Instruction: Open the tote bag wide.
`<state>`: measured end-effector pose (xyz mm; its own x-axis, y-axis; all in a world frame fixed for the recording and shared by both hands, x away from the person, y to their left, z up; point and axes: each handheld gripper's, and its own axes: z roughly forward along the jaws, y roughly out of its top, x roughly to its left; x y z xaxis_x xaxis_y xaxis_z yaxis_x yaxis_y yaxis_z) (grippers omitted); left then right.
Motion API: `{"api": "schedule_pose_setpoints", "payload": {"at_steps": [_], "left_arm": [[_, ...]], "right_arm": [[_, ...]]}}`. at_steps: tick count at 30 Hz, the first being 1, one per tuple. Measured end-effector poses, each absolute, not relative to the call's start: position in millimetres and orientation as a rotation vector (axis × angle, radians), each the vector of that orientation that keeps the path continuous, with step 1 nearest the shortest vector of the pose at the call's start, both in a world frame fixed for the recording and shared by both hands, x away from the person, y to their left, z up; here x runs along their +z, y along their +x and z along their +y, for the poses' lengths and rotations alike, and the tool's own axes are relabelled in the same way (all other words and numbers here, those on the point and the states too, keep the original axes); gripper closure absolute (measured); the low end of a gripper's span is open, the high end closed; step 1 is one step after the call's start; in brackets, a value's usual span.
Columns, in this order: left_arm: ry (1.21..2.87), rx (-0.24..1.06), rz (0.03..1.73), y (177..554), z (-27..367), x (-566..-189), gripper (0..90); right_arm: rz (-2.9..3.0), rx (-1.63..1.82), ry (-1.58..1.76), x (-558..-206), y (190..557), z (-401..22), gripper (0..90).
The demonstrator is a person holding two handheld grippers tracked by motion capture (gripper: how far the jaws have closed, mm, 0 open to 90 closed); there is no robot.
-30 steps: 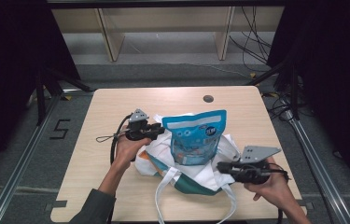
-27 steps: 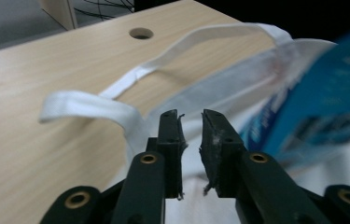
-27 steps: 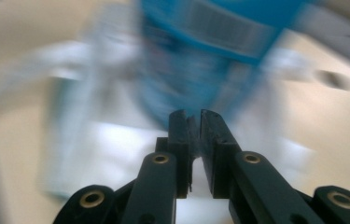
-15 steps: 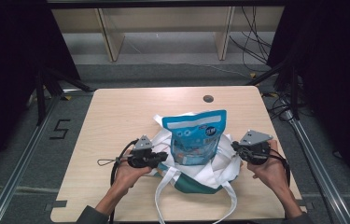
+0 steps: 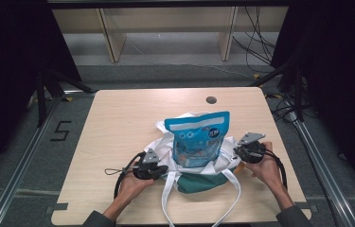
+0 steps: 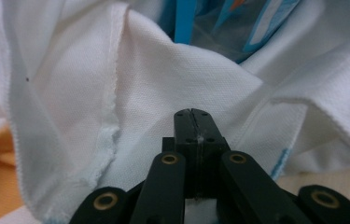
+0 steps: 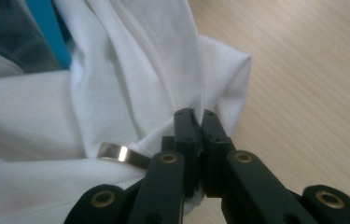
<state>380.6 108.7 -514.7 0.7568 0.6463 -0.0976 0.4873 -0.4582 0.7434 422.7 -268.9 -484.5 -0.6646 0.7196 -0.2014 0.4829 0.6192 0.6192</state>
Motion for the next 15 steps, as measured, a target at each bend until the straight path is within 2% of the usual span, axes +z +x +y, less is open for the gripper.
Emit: {"api": "schedule_pose_setpoints", "payload": {"at_steps": [15], "left_arm": [[2.158, 0.293, 0.856, 391.9, 107.4, -514.7, 89.5]], "right_arm": [[2.388, 0.756, 0.978, -486.6, 427.7, -267.2, 88.0]]}}
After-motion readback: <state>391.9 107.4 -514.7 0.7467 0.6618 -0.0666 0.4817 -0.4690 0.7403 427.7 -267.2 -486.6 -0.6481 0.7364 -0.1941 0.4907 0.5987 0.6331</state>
